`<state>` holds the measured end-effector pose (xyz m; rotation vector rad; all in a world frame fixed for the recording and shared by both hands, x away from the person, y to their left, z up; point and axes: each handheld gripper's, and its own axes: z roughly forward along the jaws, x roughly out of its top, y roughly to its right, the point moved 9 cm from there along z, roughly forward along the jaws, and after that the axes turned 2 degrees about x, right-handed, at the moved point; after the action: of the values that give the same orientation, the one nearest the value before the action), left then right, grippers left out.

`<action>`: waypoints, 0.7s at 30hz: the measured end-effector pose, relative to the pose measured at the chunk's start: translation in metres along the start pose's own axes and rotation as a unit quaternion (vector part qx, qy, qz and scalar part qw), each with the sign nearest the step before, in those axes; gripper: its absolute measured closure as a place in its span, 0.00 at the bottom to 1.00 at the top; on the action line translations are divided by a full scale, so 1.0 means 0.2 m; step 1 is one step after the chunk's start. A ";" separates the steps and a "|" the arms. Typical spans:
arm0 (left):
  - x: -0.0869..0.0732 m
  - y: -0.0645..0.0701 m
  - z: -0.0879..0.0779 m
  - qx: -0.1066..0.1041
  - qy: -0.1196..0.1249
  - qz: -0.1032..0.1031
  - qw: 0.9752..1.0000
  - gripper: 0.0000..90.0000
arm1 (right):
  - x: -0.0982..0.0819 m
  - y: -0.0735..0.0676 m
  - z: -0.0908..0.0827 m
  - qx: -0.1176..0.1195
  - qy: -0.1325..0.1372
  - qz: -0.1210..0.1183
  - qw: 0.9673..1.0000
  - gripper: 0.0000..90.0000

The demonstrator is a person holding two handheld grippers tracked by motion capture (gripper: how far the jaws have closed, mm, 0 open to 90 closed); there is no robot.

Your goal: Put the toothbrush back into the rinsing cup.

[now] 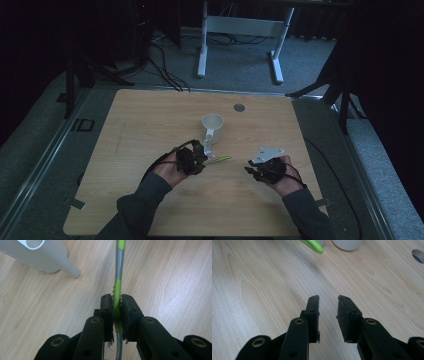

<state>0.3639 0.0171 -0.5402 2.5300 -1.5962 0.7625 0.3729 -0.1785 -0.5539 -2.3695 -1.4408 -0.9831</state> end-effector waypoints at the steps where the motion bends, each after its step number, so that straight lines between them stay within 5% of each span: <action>1: 0.00 0.00 0.00 0.000 0.000 0.000 1.000 0.90 | 0.00 0.00 0.00 0.000 0.000 0.000 1.000 0.79; 21: -0.02 0.04 -0.01 0.011 0.003 0.044 0.999 0.90 | 0.09 -0.06 0.01 0.002 -0.010 -0.072 0.997 0.72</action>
<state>0.3559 0.0171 -0.5422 2.4831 -1.7176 0.8001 0.3686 -0.1584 -0.5468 -2.3052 -1.6379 -0.9919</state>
